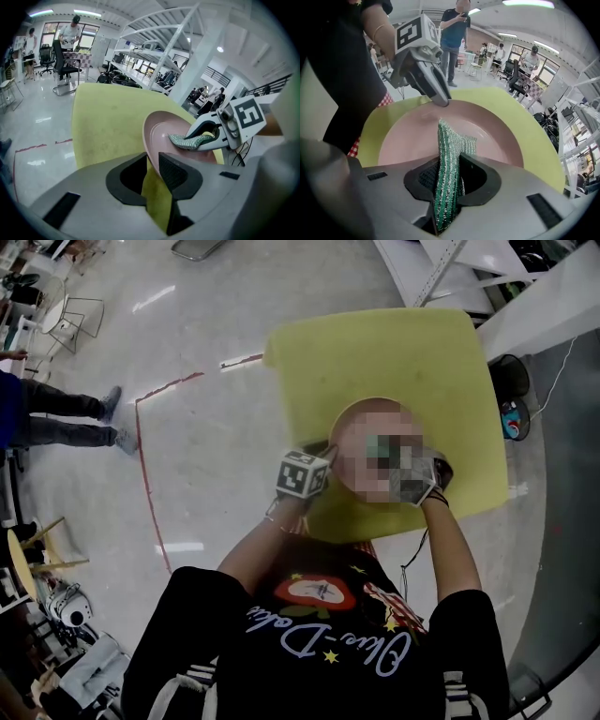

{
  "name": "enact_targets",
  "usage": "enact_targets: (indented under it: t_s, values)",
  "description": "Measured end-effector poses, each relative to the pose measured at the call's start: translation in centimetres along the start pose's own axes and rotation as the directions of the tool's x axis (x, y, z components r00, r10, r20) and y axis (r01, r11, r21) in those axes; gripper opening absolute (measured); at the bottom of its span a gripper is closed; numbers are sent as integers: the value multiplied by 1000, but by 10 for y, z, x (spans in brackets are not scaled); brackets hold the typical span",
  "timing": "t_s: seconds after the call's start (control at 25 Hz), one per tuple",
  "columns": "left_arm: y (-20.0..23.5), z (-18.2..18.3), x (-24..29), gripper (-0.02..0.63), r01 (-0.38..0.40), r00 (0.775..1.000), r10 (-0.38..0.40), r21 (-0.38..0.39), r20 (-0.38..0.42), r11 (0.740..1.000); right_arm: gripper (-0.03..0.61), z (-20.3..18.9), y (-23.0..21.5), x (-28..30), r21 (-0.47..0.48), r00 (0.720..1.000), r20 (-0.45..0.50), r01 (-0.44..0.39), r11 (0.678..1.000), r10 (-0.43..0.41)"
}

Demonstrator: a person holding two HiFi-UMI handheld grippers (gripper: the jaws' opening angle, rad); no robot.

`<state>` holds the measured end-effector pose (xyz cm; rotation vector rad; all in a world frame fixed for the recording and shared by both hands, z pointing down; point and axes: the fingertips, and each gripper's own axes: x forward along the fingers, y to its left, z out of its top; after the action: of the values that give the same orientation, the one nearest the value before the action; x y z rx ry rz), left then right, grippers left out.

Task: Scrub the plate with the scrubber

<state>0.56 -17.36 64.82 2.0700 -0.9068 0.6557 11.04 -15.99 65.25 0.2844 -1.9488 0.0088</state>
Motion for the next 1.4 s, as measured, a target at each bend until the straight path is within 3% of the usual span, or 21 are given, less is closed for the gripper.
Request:
enact_targets:
  t_s: [0.48,1.0,1.2,1.4]
  values:
    - [-1,3,3,71,-15,1000,16,-15,13,1000,66,-2,50,-7,19,996,24,-90,996,90]
    - [0,2,3,69,-33,999,33,-16,13,999,66,0,85,-12,18,974,25,-228,974,227]
    - [-2,1,3,69,-33,999,34,-20,14,999,67,4,82,-17,28,974,64,-218,975,216]
    - [-3,2,2,69,-31,999,31,-23,12,999,66,7,30,-32,11,992,107,-60,998,59]
